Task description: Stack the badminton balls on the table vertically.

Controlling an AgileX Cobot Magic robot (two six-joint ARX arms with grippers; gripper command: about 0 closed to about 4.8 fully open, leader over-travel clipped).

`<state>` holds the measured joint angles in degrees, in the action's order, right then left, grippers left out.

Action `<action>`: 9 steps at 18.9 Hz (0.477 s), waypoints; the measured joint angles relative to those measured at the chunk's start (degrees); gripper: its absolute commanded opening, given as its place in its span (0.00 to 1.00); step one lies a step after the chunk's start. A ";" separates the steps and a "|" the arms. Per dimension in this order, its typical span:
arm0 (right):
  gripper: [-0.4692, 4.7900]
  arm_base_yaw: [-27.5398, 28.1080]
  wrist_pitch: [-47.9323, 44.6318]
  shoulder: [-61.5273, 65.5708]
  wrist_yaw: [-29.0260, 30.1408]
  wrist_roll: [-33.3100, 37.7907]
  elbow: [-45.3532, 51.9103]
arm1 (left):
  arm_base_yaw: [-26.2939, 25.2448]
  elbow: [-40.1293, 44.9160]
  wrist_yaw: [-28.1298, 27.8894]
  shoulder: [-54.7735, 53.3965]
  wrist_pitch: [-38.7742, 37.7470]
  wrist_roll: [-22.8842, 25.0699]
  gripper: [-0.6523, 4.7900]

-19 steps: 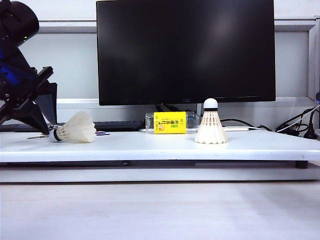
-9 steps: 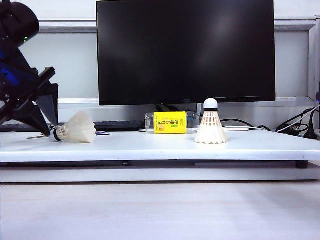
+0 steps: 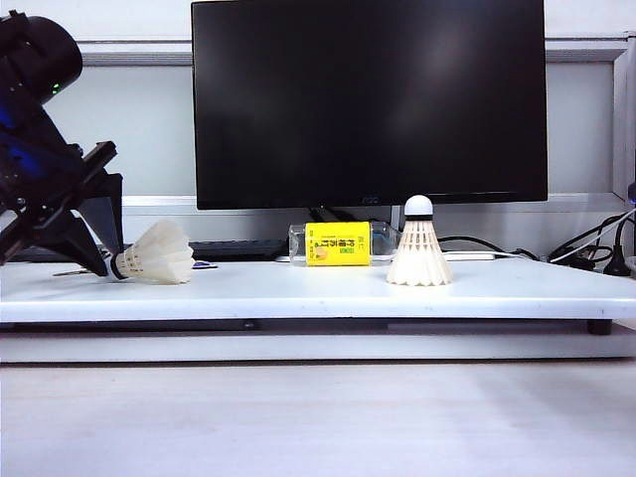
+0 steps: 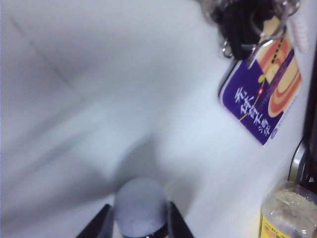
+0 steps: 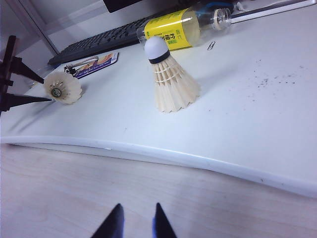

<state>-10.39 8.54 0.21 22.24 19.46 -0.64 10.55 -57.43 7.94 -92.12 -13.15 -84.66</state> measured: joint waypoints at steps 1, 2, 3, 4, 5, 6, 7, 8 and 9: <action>0.25 0.00 0.00 0.00 0.00 -0.02 0.00 | 0.00 0.00 -0.02 -0.22 0.15 0.00 0.40; 0.25 0.00 0.00 0.00 0.00 -0.02 0.00 | 0.00 0.00 -0.02 -0.26 0.28 0.02 0.40; 0.25 0.00 0.00 0.00 0.00 0.00 0.00 | 0.00 0.00 -0.07 -0.26 0.26 0.02 0.40; 0.25 0.00 0.00 0.00 0.00 0.00 0.00 | 0.00 0.00 -0.22 -0.26 0.31 0.02 0.40; 0.25 0.00 -0.02 0.00 0.00 0.00 0.00 | 0.00 0.00 -0.37 -0.28 0.31 0.02 0.40; 0.25 0.00 0.00 0.00 0.00 0.00 0.00 | 0.00 0.00 -0.55 -0.28 0.31 0.02 0.40; 0.25 0.00 -0.02 0.00 0.00 -0.02 0.00 | 0.00 0.00 -0.57 -0.28 0.31 0.02 0.40; 0.25 0.00 0.00 0.00 -0.07 -0.02 0.00 | 0.00 0.00 -0.57 -0.28 0.31 0.02 0.40; 0.25 0.00 0.00 0.00 -0.13 -0.02 0.00 | 0.00 0.00 -0.59 -0.28 0.31 0.02 0.41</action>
<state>-10.39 8.54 0.21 22.11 19.44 -0.64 10.55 -57.43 7.35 -92.40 -12.84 -84.64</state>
